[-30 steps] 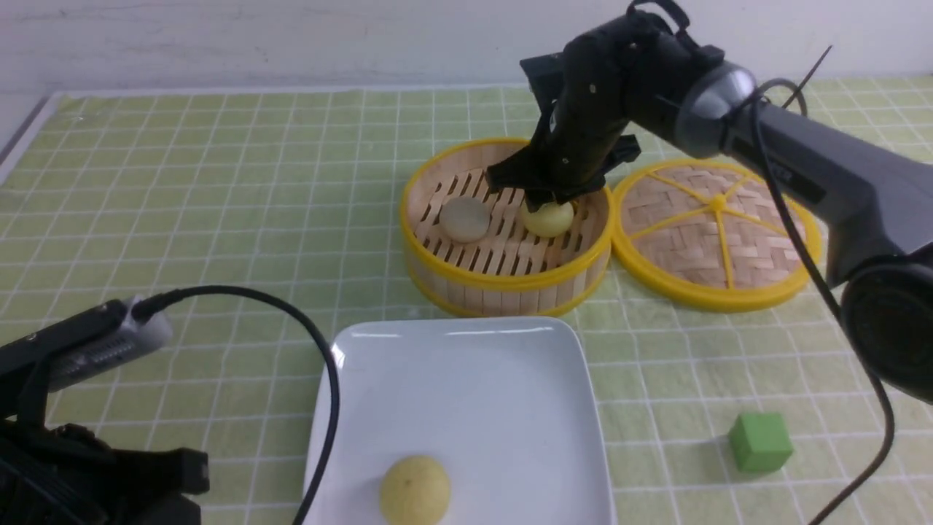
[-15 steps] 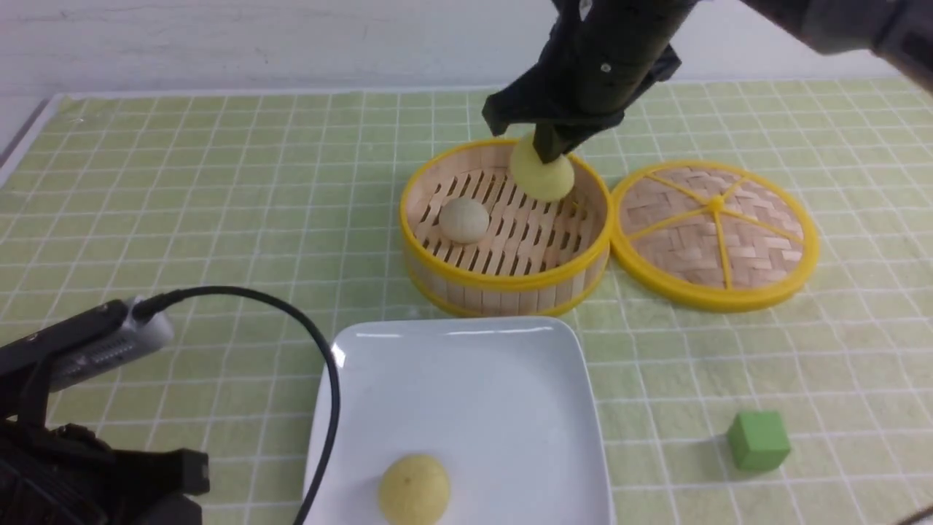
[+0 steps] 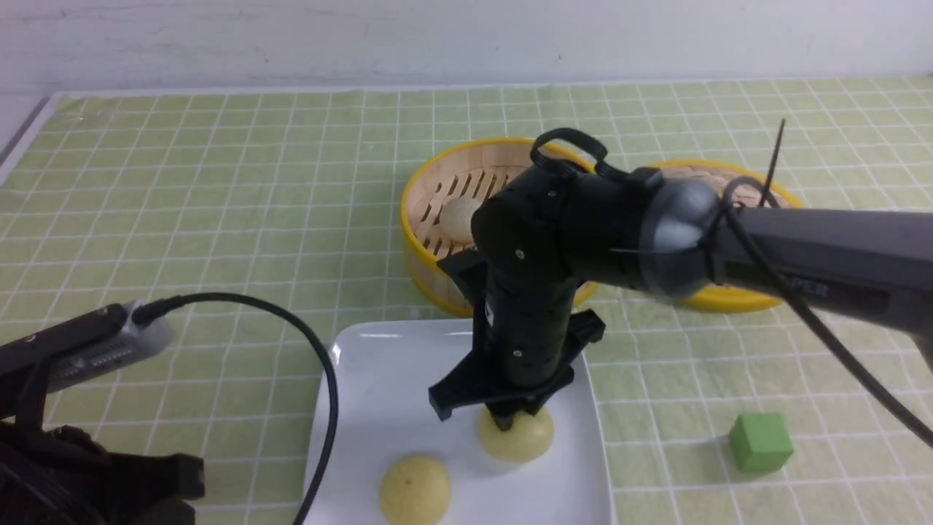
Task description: Put the steamed buns into the plate on the green tablecloth.
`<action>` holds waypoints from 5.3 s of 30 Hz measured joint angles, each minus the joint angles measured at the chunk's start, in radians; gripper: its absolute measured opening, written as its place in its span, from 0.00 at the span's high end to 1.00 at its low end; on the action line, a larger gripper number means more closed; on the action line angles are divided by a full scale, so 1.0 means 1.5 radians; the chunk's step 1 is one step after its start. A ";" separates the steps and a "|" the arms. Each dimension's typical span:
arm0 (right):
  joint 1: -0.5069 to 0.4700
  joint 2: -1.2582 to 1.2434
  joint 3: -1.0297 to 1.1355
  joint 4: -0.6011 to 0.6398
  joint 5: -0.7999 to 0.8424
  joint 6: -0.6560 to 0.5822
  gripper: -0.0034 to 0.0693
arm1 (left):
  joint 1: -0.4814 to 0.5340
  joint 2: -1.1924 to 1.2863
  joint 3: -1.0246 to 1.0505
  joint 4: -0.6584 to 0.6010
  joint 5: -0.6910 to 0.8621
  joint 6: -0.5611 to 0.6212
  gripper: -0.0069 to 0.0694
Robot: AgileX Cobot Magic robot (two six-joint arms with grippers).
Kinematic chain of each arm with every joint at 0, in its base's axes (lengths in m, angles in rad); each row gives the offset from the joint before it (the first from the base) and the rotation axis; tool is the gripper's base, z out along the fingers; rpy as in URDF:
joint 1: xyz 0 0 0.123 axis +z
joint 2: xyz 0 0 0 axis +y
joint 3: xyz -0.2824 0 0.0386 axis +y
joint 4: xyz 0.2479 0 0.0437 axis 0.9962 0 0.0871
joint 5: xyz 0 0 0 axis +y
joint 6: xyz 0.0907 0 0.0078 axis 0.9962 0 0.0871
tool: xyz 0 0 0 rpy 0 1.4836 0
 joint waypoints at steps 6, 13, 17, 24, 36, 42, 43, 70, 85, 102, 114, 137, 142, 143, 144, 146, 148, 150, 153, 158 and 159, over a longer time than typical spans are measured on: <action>0.000 0.001 -0.128 -0.001 0.095 -0.086 0.32 | 0.000 0.000 0.000 -0.004 -0.012 0.000 0.76; -0.001 -0.081 -0.157 -0.010 0.101 -0.146 0.54 | 0.000 0.000 0.000 -0.015 -0.018 0.000 0.75; -0.003 -0.202 -0.066 -0.018 0.103 -0.150 0.85 | 0.000 0.000 0.000 -0.026 -0.016 0.000 0.75; -0.014 -0.475 0.194 -0.031 0.114 -0.150 0.97 | 0.000 0.038 -0.026 -0.055 -0.081 -0.010 0.75; -0.014 -0.746 0.566 -0.014 -0.146 -0.110 0.97 | -0.083 0.386 -0.388 -0.015 0.043 0.014 0.82; -0.014 -0.751 0.600 -0.012 -0.160 -0.083 0.97 | -0.188 0.568 -0.631 0.081 0.111 -0.071 0.91; -0.014 -0.751 0.600 -0.012 -0.161 -0.083 0.97 | -0.196 0.599 -0.673 0.090 0.122 -0.084 0.90; -0.014 -0.714 0.600 -0.029 -0.202 -0.080 0.95 | -0.213 1.051 -1.286 0.069 0.201 -0.106 0.48; -0.014 -0.713 0.600 -0.047 -0.202 -0.080 0.94 | -0.213 0.922 -1.311 0.067 0.226 -0.109 0.88; -0.014 -0.713 0.600 -0.070 -0.222 -0.080 0.92 | -0.338 0.559 -0.540 0.111 0.075 -0.044 0.86; -0.014 -0.929 0.600 -0.072 -0.066 -0.080 0.92 | -0.345 0.589 -0.457 0.173 -0.074 -0.146 0.46; -0.014 -1.227 0.895 -0.086 -0.504 -0.047 0.91 | -0.345 0.556 -0.507 0.227 -0.046 -0.151 0.77; -0.014 -1.227 0.903 -0.088 -0.505 -0.044 0.91 | -0.345 0.556 -0.507 0.228 -0.046 -0.151 0.91; -0.014 -1.227 0.903 -0.092 -0.508 -0.044 0.91 | -0.345 0.556 -0.507 0.228 -0.046 -0.151 0.91; -0.014 -1.227 0.903 -0.095 -0.508 -0.044 0.91 | -0.345 0.556 -0.507 0.229 -0.046 -0.151 0.91; -0.014 -1.227 0.903 -0.097 -0.509 -0.044 0.91 | -0.345 0.556 -0.507 0.229 -0.045 -0.151 0.91; -0.014 -1.227 0.903 -0.097 -0.509 -0.044 0.91 | -0.345 0.556 -0.507 0.229 -0.044 -0.151 0.91; -0.014 -1.227 0.903 -0.097 -0.509 -0.044 0.90 | -0.345 0.556 -0.507 0.229 -0.044 -0.151 0.91; -0.014 -1.227 0.903 -0.097 -0.509 -0.044 0.90 | -0.345 0.556 -0.507 0.229 -0.044 -0.151 0.91; -0.014 -1.227 0.903 -0.097 -0.509 -0.043 0.89 | -0.345 0.556 -0.507 0.229 -0.044 -0.157 0.91; -0.014 -1.227 0.903 -0.097 -0.509 -0.043 0.88 | -0.345 0.556 -0.507 0.229 -0.044 -0.159 0.91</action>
